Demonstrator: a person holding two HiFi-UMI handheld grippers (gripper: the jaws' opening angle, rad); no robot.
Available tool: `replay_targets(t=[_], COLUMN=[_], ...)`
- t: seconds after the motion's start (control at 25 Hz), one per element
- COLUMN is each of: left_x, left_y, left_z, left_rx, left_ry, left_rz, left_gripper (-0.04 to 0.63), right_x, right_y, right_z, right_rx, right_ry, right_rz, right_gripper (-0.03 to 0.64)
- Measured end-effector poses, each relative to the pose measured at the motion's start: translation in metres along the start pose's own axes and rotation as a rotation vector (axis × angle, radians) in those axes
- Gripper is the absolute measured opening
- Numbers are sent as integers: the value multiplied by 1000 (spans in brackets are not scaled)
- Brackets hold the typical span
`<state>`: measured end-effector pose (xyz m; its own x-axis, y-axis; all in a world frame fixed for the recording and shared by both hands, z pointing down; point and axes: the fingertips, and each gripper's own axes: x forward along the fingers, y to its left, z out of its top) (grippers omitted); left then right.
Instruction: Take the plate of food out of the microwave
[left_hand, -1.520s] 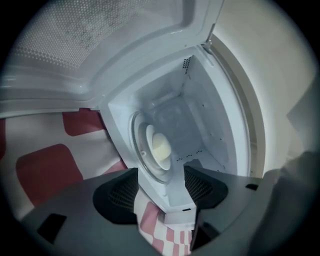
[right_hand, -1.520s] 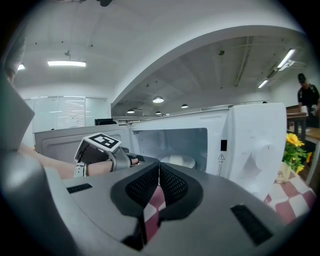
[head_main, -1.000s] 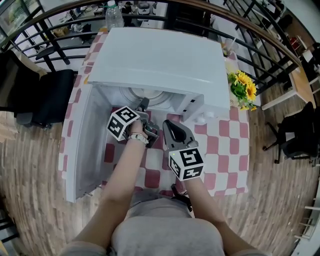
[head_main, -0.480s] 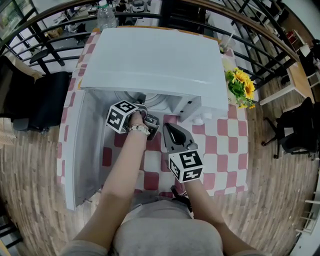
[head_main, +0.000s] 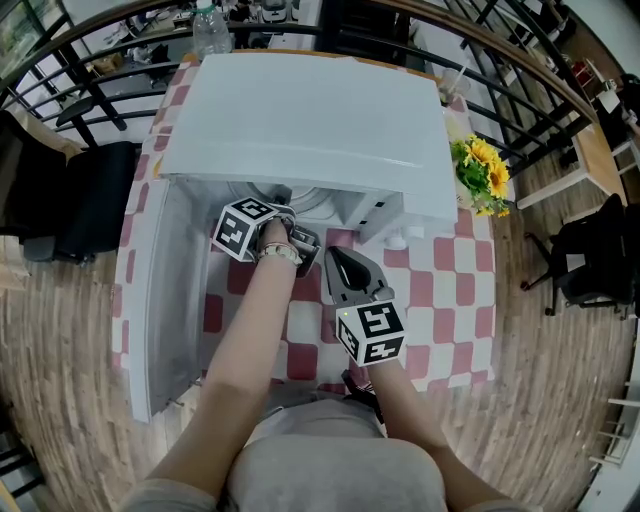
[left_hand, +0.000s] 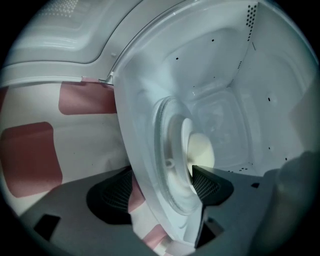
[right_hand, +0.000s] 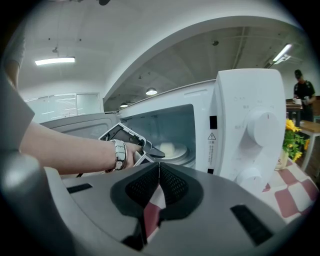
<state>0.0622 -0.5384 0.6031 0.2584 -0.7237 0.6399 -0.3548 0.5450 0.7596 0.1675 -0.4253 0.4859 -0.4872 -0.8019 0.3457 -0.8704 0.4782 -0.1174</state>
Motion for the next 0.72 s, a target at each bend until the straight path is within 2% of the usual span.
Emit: replay_targets(t=[0.16, 0.4, 0.72], left_x=[-3, -9, -16], left_y=[2, 1, 3], left_z=[-1, -4, -7], left_rx=[-41, -80, -137], left_ry=[4, 13, 38], left_rz=[-5, -28, -104], left_gripper=[369, 309, 260], right_x=[-2, -5, -9], right_y=[2, 6, 12], right_z=[1, 5, 7], right_rx=[-3, -6, -11], right_ry=[-4, -14, -22], right_rz=[-4, -5, -3], right_gripper=[28, 28, 28])
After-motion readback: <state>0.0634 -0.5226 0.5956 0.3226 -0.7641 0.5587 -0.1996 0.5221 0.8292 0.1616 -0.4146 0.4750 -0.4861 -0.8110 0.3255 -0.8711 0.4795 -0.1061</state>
